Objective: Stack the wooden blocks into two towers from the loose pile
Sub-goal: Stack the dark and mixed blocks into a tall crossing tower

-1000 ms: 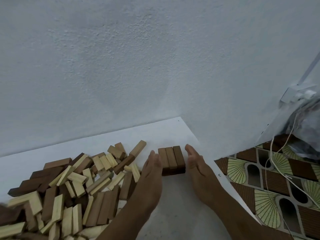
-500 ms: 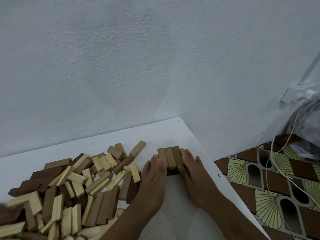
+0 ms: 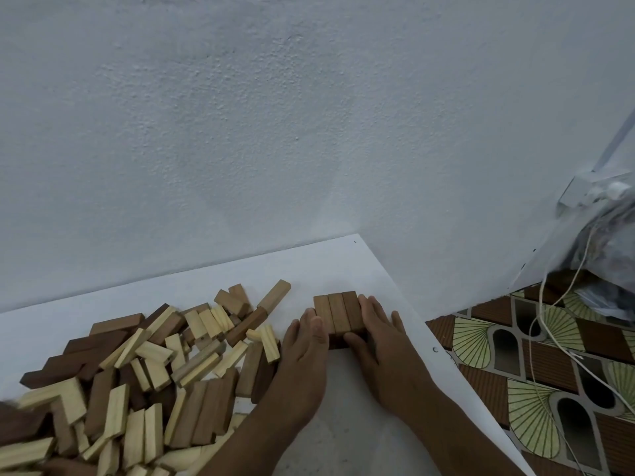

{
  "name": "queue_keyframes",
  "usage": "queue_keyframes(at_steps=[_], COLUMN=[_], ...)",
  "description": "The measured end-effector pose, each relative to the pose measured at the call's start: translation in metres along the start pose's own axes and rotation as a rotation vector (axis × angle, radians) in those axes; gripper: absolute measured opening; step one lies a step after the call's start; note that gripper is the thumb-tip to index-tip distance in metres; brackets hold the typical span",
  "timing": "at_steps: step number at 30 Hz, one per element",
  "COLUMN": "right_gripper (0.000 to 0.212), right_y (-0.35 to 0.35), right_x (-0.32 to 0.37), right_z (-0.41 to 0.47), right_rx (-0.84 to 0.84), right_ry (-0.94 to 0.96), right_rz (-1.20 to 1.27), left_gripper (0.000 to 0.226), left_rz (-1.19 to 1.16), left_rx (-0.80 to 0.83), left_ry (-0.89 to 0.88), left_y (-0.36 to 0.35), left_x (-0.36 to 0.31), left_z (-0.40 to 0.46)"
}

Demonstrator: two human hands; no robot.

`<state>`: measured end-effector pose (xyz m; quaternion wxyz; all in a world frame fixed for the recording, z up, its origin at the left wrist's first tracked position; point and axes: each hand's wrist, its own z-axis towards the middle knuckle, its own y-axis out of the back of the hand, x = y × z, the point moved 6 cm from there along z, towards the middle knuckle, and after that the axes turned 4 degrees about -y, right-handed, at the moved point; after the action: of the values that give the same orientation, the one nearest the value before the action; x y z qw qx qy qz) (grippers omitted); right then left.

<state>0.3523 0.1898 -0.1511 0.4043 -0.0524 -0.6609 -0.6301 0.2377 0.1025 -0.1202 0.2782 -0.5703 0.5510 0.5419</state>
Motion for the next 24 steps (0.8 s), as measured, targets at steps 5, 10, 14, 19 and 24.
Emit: queue_keyframes(at_steps=[5, 10, 14, 19, 24], right_gripper=[0.091, 0.089, 0.059, 0.030, 0.035], right_y=[-0.007, 0.014, 0.037, 0.016, -0.024], right_x=[-0.011, 0.011, 0.057, 0.104, 0.118], right_z=[0.001, -0.006, -0.021, -0.041, -0.050], right_rx=[0.021, -0.062, -0.270, -0.168, 0.119], right_ry=[-0.043, 0.049, 0.309, 0.470, 0.419], right_rz=[0.012, 0.059, 0.070, 0.052, -0.069], left_gripper=[0.088, 0.078, 0.075, 0.035, 0.028], left_rz=[-0.002, -0.091, -0.267, -0.338, 0.244], left_rx=[-0.007, -0.084, -0.143, -0.228, -0.330], left_ry=[0.011, -0.007, -0.130, -0.308, -0.358], left_y=[0.001, 0.015, 0.042, 0.091, 0.136], left_x=[0.000, -0.007, -0.023, -0.045, -0.029], left_z=[0.000, -0.004, -0.008, -0.026, -0.040])
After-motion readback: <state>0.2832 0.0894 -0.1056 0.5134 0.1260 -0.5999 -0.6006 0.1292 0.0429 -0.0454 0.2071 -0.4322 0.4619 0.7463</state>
